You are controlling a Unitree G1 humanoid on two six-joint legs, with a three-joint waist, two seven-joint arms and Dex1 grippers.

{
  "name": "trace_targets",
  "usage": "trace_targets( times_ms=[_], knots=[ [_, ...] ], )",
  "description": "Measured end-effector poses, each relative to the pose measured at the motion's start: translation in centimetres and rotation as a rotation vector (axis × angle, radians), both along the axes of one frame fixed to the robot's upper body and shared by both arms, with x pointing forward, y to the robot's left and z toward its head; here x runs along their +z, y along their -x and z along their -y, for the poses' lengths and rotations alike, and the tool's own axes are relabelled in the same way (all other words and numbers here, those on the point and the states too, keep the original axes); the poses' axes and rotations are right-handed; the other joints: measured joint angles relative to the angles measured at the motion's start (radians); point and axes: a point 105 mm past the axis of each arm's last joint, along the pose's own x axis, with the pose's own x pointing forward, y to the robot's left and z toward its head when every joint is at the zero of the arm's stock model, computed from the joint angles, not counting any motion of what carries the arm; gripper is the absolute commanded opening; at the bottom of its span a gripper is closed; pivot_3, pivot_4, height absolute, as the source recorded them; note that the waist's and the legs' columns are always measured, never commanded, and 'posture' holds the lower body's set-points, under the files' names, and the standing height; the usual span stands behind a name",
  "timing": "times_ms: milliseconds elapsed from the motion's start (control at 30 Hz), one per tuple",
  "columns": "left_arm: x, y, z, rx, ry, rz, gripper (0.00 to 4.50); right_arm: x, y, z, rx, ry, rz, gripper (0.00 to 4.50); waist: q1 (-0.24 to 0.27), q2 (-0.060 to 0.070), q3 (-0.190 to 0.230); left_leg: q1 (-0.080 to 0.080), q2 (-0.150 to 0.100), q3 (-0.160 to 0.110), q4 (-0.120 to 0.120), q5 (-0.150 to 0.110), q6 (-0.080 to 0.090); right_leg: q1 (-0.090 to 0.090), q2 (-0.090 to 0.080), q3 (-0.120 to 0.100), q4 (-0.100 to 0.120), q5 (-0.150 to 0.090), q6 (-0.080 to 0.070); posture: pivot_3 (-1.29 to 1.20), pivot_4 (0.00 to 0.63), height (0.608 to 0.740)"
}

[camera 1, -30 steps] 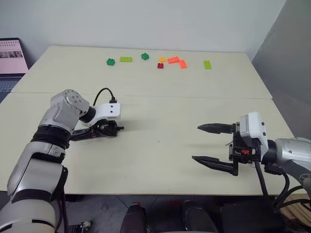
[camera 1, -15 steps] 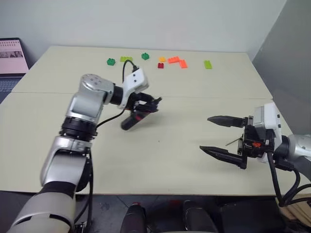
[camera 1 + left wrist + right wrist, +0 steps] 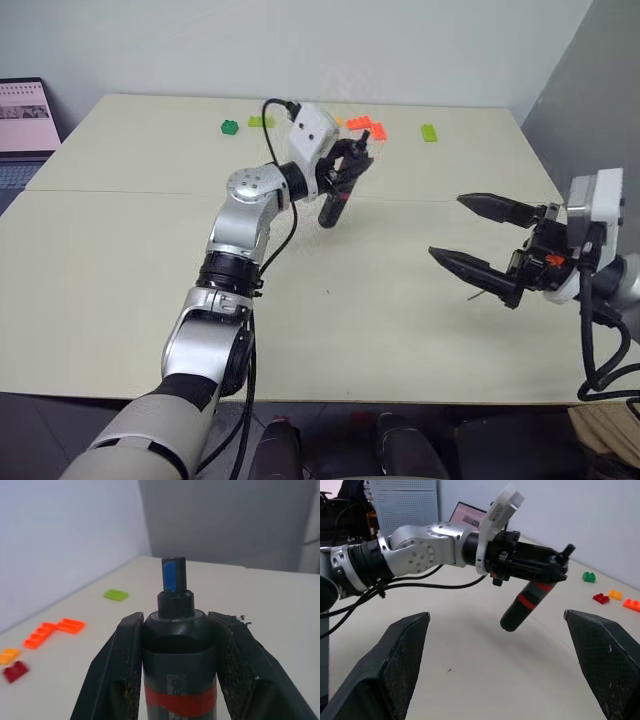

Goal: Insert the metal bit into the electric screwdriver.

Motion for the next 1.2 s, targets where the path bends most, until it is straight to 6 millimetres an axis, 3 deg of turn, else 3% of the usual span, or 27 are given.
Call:
trace_targets(
  times_ms=[233,667,933,1200],
  knots=[
    [-3.6,-0.1,-2.0,0.128,0.076,-0.023,1.66,0.2,-0.1,0.1,-0.014,-0.012,0.005,4.50,0.005,0.000,0.000,0.000,0.000,0.000,0.000,0.000,0.000,0.000,0.000,0.000,0.000,0.000,0.000,0.00,0.150,0.740],
    [-4.2,1.7,-3.0,0.205,0.154,0.038,1.66,-0.9,-0.5,-0.3,-0.004,-0.008,-0.068,4.50,0.005,0.000,0.000,0.001,0.000,0.000,0.000,0.000,0.000,0.001,0.000,0.000,0.000,0.000,0.000,0.00,0.150,0.740],
    [-4.2,2.6,-4.8,0.225,0.189,0.004,1.65,-1.3,-0.5,-0.6,0.004,0.006,-0.079,4.50,0.003,0.000,0.000,0.002,0.000,0.000,0.000,0.000,0.000,0.002,0.000,0.000,0.000,0.000,0.000,0.00,0.150,0.740],
    [-4.2,3.1,-5.0,0.230,0.200,-0.019,1.65,-1.5,-0.6,-0.6,0.009,0.023,-0.082,4.50,0.004,0.000,0.000,0.002,0.000,0.000,0.000,0.000,0.000,0.002,0.000,0.000,0.000,0.001,0.001,0.00,0.150,0.740]
  ],
)
